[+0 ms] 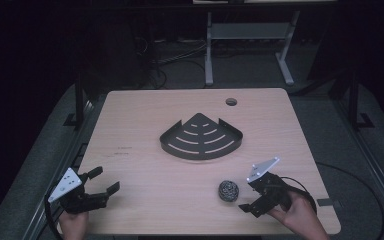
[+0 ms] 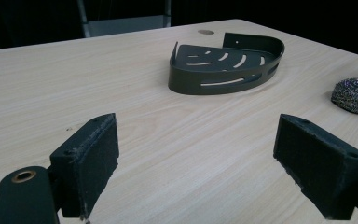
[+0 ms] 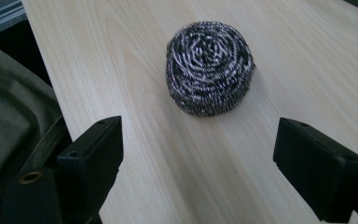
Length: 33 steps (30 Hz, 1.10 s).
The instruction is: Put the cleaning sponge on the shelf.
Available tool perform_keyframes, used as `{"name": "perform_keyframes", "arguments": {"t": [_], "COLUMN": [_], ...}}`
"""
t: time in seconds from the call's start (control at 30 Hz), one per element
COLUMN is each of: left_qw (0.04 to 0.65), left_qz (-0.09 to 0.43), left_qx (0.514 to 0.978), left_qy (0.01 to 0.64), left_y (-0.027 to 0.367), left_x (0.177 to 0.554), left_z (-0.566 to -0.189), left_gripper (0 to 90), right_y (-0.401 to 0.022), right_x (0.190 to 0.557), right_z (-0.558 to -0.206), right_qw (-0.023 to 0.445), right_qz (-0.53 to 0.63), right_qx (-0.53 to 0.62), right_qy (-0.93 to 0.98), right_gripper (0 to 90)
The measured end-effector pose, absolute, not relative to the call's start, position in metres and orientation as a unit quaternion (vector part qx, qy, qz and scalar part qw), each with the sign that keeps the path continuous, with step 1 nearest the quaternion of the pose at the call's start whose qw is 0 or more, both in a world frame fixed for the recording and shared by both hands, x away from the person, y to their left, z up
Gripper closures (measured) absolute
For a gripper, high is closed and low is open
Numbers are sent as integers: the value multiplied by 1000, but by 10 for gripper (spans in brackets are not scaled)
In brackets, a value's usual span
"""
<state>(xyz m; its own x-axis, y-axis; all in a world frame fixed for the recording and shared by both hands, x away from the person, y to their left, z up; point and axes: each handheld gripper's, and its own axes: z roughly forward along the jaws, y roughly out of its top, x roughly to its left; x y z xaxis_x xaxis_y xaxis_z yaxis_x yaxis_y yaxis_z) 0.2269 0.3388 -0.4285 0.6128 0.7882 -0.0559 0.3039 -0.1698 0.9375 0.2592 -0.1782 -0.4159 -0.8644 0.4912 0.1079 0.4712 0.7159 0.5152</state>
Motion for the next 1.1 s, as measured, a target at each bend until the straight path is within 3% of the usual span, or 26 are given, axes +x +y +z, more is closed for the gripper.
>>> {"name": "perform_keyframes", "arguments": {"t": [1.1], "left_qw": [533], "left_qz": [229], "left_qx": [717], "left_qy": [388], "left_y": [346], "left_x": [227], "left_z": [-428], "left_gripper": [133], "right_y": [-130], "right_x": [292], "right_z": [-431], "right_qw": [8], "right_qz": [218], "right_qx": [248], "right_qy": [944], "right_gripper": [182]}}
